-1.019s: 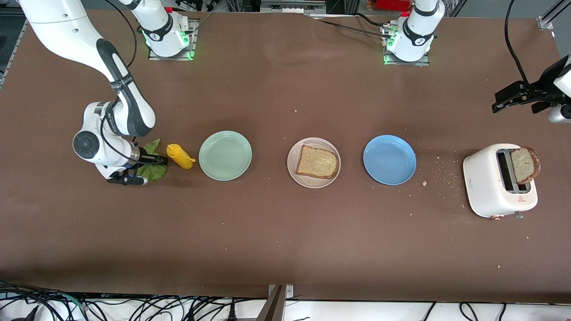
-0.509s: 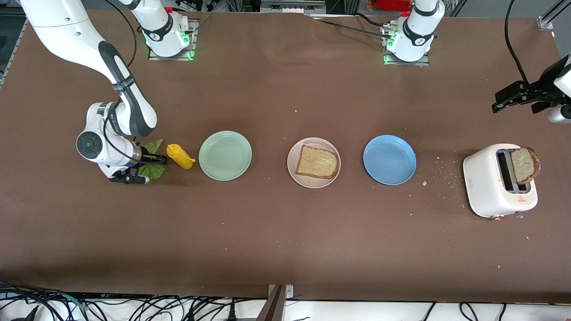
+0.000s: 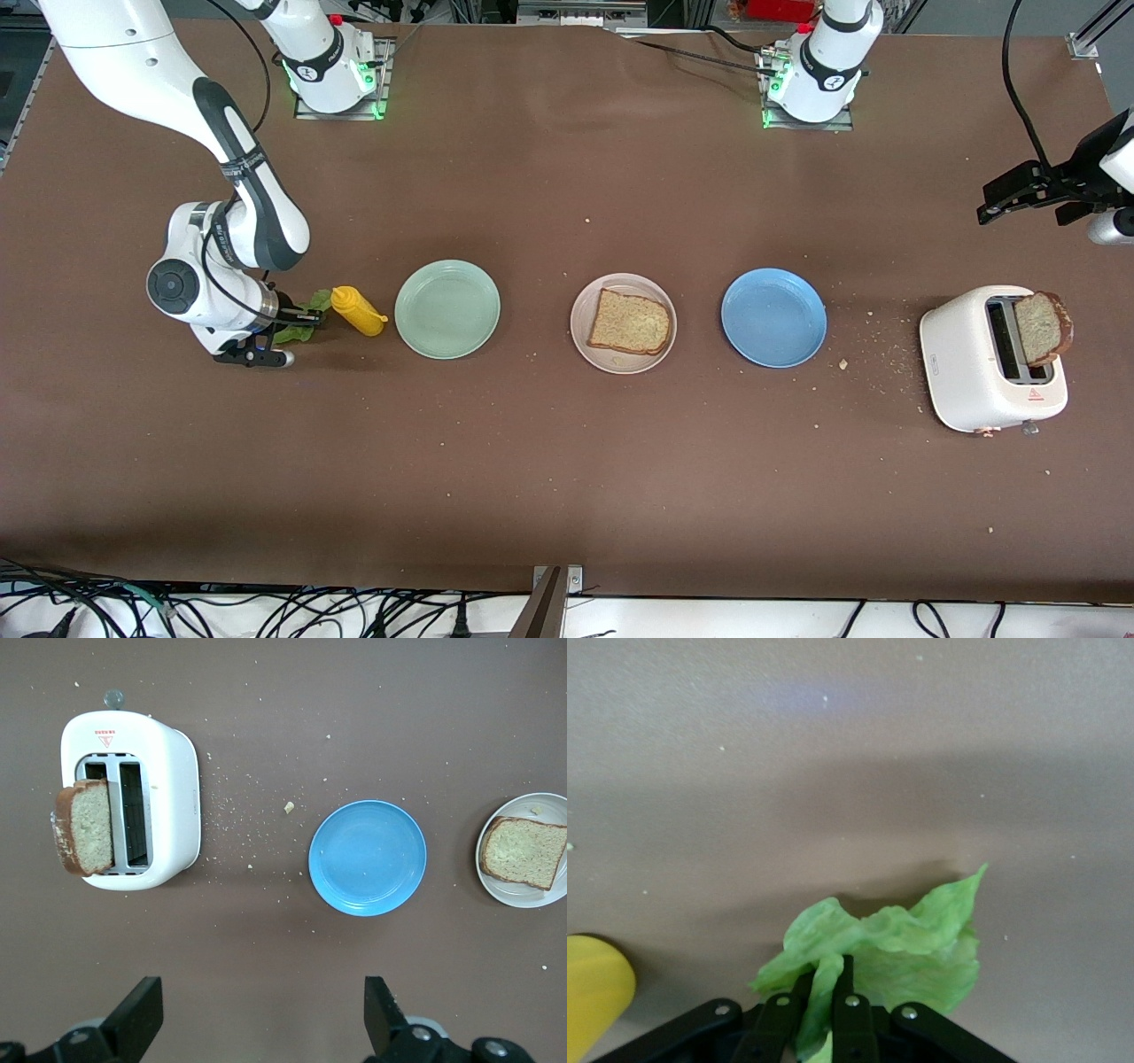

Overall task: Make sandwich in beige plate with both arms
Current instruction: 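Lift the lettuce and carry it over the beige plate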

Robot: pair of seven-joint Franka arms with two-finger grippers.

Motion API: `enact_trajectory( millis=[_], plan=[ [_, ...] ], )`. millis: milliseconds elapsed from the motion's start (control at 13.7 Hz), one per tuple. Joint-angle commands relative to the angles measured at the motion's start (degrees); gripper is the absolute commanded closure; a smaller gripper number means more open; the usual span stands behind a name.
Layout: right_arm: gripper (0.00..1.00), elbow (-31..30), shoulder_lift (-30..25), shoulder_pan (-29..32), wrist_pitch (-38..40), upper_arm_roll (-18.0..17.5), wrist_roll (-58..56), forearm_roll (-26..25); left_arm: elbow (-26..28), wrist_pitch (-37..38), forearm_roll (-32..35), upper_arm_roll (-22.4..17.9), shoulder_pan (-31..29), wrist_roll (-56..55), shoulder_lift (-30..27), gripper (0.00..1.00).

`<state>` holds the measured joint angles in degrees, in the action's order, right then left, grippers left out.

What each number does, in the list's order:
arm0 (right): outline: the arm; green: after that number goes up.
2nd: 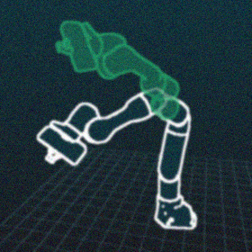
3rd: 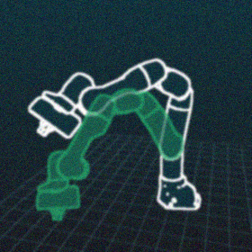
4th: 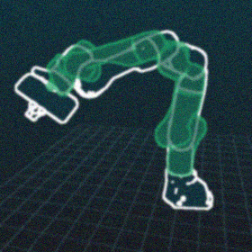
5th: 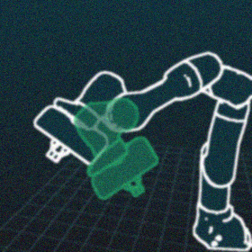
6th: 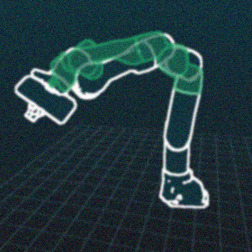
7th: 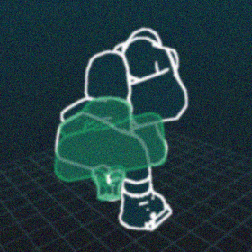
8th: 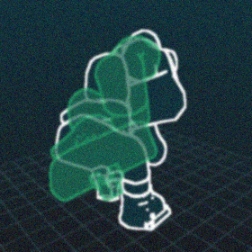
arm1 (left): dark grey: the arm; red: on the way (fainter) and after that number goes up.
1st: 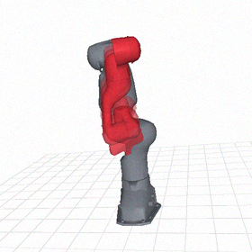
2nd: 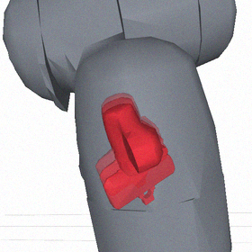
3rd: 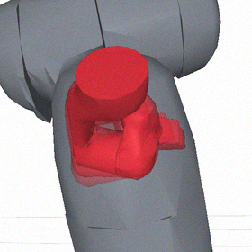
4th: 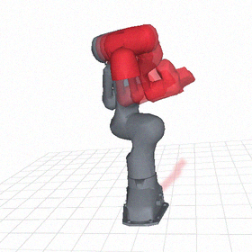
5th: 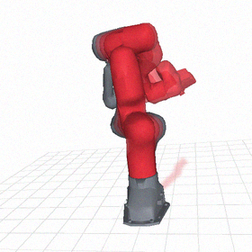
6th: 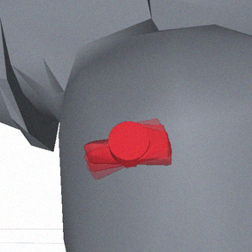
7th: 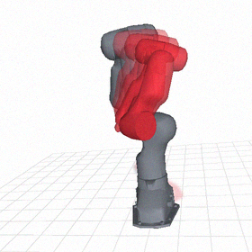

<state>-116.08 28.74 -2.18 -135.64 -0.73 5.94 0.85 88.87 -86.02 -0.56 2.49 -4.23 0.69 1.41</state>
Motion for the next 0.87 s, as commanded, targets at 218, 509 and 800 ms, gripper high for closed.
enact_trajectory(
  millis=[218,509,800],
  plan=[
    [1.00,3.39,-7.80,-0.37,10.11,-0.23,-2.49,-5.33,-1.42,0.24,-0.94,0.06,-0.17,-0.17,0.79,0.00],
    [1.00,12.78,-12.30,-0.46,24.78,-1.81,-9.18,-5.08,-1.50,0.24,-0.94,0.14,-0.17,-0.17,0.79,0.00],
    [1.00,21.32,-13.79,-0.81,32.54,-8.74,-9.72,-4.55,-1.50,0.24,-0.94,0.14,-0.17,-0.17,0.79,0.00]
  ],
)
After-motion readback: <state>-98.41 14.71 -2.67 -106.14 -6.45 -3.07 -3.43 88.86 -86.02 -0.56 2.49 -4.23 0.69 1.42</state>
